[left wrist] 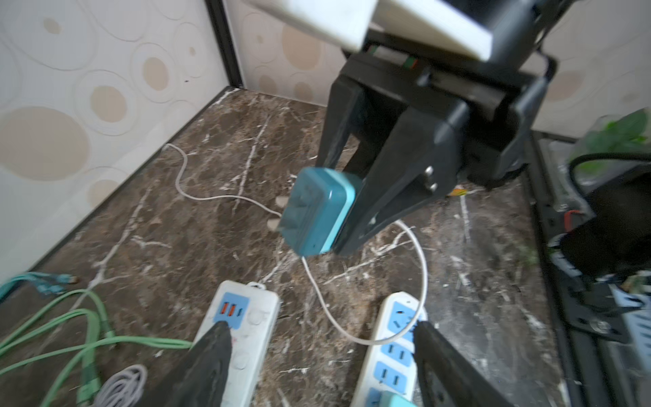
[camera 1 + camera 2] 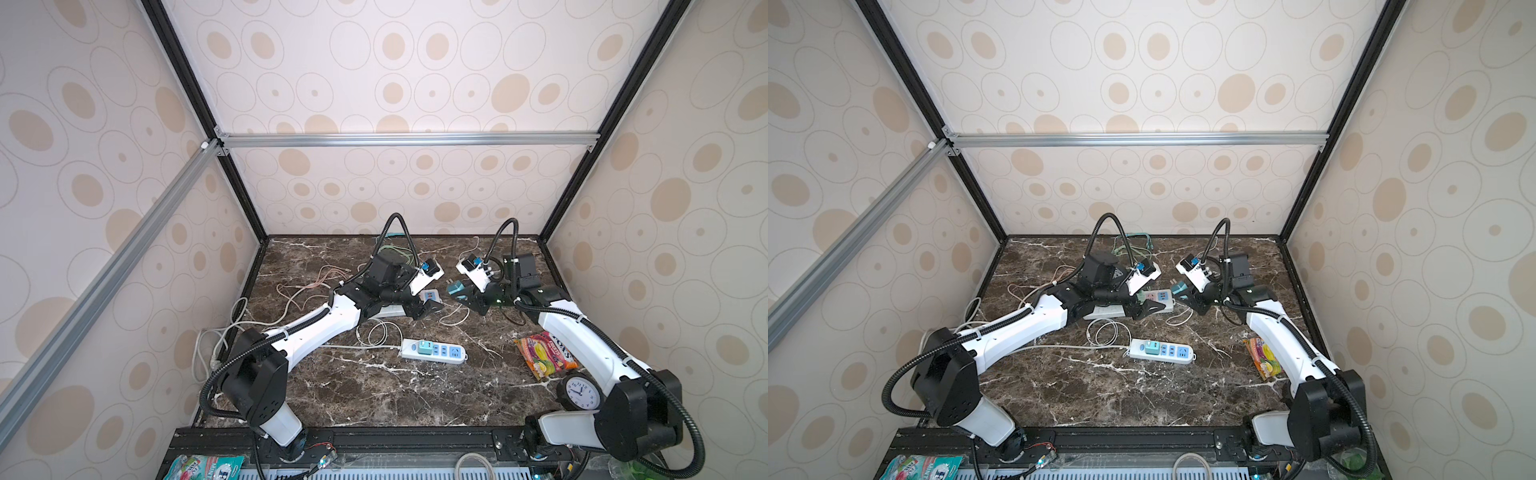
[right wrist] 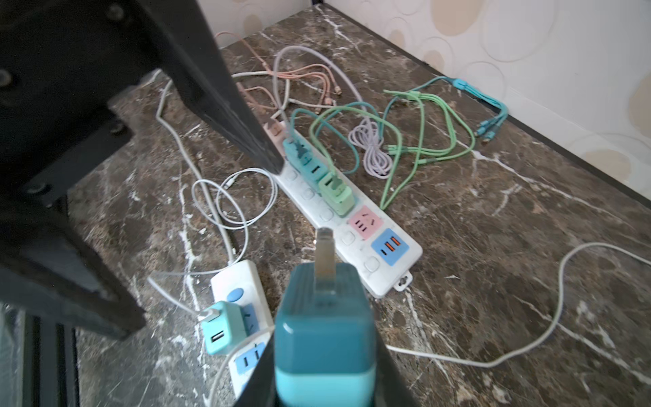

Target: Insert the plug

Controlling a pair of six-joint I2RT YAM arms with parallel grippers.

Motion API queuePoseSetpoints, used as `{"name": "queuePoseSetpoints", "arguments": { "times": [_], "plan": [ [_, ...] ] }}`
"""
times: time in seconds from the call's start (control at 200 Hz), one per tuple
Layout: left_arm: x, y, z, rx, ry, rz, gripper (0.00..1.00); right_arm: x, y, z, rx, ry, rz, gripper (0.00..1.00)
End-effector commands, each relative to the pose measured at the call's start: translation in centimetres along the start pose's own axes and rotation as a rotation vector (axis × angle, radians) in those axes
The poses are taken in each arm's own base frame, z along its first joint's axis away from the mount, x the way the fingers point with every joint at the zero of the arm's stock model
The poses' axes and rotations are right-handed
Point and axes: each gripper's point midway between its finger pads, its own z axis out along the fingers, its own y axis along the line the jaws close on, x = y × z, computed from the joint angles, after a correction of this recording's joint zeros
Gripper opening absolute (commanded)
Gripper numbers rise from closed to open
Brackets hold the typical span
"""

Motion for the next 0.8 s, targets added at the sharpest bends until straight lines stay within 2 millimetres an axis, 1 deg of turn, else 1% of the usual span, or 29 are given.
{"name": "queuePoseSetpoints", "arguments": {
  "times": [0.0,0.065,0.175,0.345,0.455,0.535,0.605,0.615,0.63,0.72,0.79],
  "plan": [
    [-2.9,-0.4,-1.2,0.118,-0.125,0.013,0.74,-1.1,3.0,-0.5,-0.121,-0.045,-0.1,0.2],
    [-3.6,-0.3,-1.6,0.148,-0.179,-0.038,0.73,-1.4,3.4,-0.6,-0.134,-0.061,-0.108,0.2],
    [-5.1,-1.7,-2.8,0.241,-0.301,-0.087,0.74,-2.5,4.0,-1.0,-0.155,-0.114,-0.115,0.2],
    [-6.8,-2.8,-5.6,0.268,-0.478,-0.155,0.73,-4.3,4.5,-1.7,-0.174,-0.199,-0.12,0.2],
    [-8.0,-2.9,-6.7,0.286,-0.558,-0.218,0.74,-5.5,4.8,-1.9,-0.21,-0.245,-0.095,0.19],
    [-8.6,-3.2,-7.0,0.328,-0.591,-0.252,0.74,-6.1,4.9,-1.9,-0.23,-0.268,-0.084,0.2],
    [-8.6,-3.3,-7.0,0.357,-0.605,-0.274,0.74,-6.3,5.0,-1.8,-0.242,-0.276,-0.077,0.2],
    [-8.6,-3.3,-6.9,0.359,-0.606,-0.277,0.74,-6.4,5.7,-1.6,-0.262,-0.274,-0.085,0.2],
    [-8.5,-3.2,-6.9,0.363,-0.607,-0.284,0.74,-6.4,5.9,-1.5,-0.271,-0.273,-0.087,0.2],
    [-8.5,-3.0,-6.5,0.378,-0.614,-0.309,0.71,-6.4,6.7,-1.3,-0.304,-0.267,-0.086,0.2],
    [-8.4,-2.7,-6.0,0.382,-0.603,-0.321,0.67,-6.4,7.0,-1.2,-0.318,-0.263,-0.085,0.2]
  ]
}}
